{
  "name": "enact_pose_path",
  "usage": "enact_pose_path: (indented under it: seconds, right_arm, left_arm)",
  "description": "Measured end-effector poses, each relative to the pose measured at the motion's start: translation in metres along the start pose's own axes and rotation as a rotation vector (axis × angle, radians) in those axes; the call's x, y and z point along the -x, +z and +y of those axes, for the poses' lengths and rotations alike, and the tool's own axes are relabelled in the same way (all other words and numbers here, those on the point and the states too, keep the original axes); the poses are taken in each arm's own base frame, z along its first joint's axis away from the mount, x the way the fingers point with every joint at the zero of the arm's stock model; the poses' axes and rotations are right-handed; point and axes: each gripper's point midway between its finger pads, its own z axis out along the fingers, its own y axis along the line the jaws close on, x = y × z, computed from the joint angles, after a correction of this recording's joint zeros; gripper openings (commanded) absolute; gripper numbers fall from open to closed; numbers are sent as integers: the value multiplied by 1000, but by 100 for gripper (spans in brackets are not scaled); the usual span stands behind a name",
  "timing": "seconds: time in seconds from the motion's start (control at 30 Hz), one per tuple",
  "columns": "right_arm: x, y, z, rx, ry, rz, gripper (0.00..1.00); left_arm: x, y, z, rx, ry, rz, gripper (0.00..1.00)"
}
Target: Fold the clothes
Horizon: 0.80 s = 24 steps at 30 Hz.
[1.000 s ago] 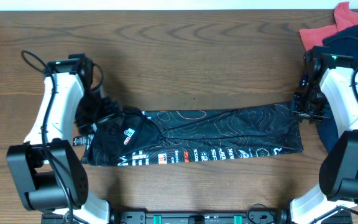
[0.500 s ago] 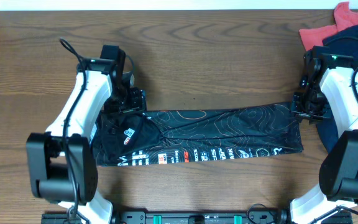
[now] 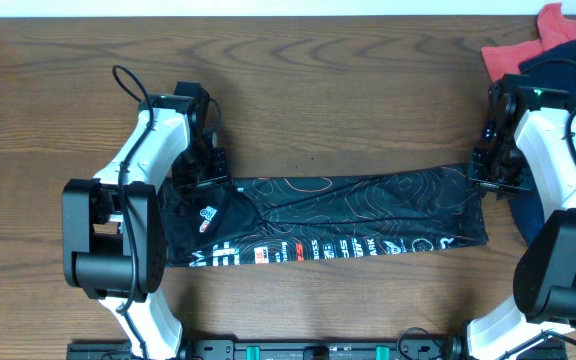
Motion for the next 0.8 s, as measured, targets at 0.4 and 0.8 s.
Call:
enact_pose_path:
  seconds: [0.4,0.8]
  right_arm:
    - [-1,0,0,-1,-1,3,22]
    - [-1,0,0,-1,-1,3,21]
  left_arm:
    - [1,0,5,30,1,-8,52]
    - [-7,16,10,34,-13,12,6]
